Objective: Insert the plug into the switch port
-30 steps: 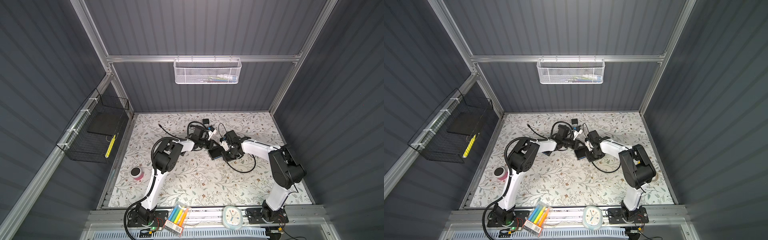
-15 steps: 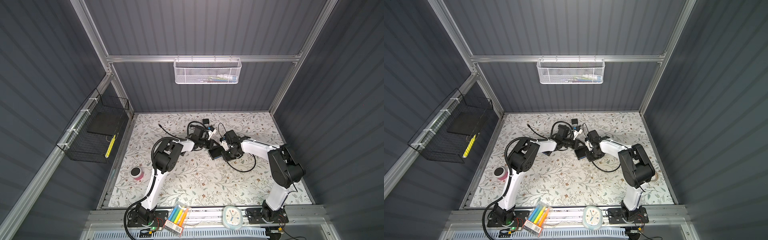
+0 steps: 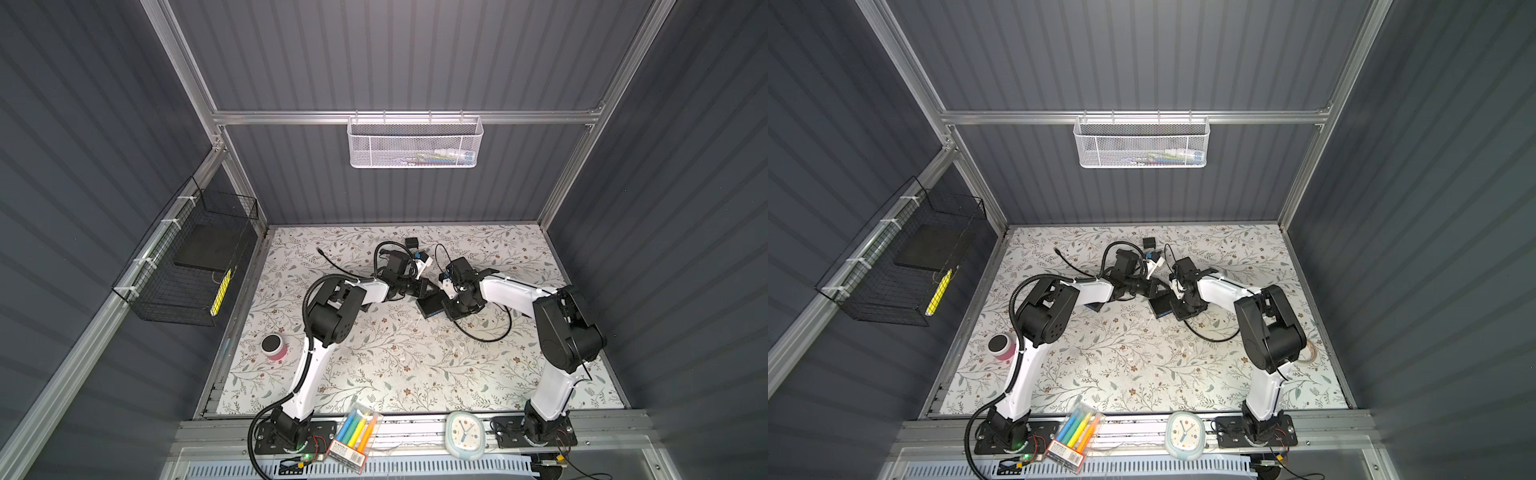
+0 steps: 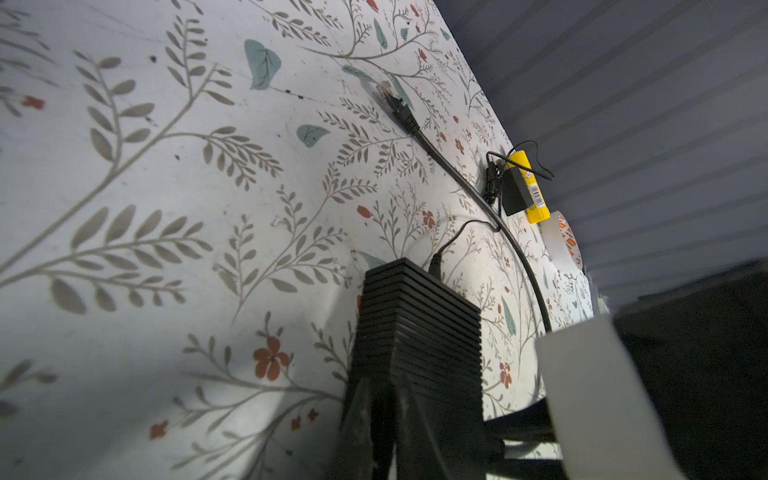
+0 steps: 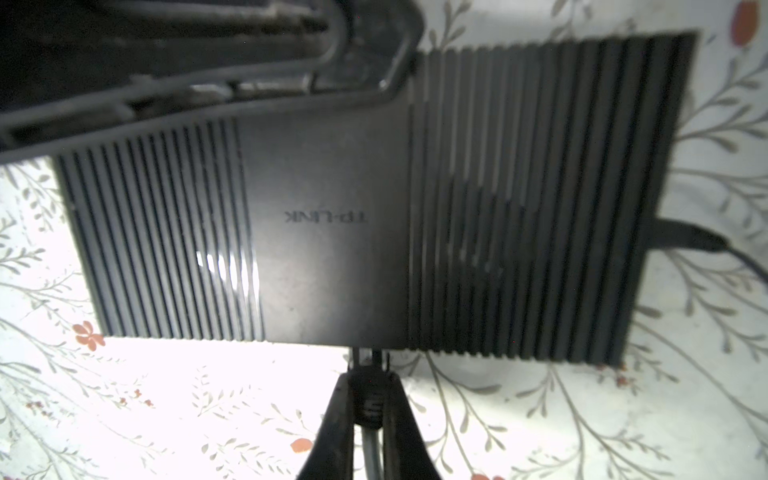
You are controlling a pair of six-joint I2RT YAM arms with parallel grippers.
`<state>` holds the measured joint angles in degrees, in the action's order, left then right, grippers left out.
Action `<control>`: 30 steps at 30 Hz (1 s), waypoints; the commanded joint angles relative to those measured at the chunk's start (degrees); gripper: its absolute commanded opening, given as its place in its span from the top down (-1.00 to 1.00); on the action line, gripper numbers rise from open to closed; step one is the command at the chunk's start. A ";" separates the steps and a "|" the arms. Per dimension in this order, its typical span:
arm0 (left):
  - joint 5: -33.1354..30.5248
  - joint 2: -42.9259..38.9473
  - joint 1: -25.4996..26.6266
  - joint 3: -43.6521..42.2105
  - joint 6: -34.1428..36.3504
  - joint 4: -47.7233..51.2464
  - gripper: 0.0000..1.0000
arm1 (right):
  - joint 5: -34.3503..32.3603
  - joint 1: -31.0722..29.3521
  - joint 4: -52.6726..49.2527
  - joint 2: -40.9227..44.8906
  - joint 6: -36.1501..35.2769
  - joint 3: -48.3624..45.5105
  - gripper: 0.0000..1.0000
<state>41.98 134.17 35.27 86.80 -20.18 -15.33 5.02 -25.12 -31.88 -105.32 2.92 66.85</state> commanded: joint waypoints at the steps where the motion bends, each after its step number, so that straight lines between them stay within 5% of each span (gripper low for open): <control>1: 9.91 3.78 6.66 -3.97 -1.56 10.79 0.75 | -3.15 0.89 20.27 1.06 -0.06 6.84 1.00; 19: 9.03 0.85 7.88 -9.03 -3.53 7.90 0.75 | -1.81 0.81 21.70 -1.13 -0.28 9.12 1.00; 30: 0.37 -1.24 3.81 1.99 2.84 18.45 -0.11 | -2.72 0.75 21.07 8.33 -0.13 -4.93 1.00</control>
<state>38.33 132.11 36.23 87.13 -19.42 -8.75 3.42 -24.77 -25.61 -100.25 2.35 62.76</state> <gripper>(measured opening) 0.539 0.115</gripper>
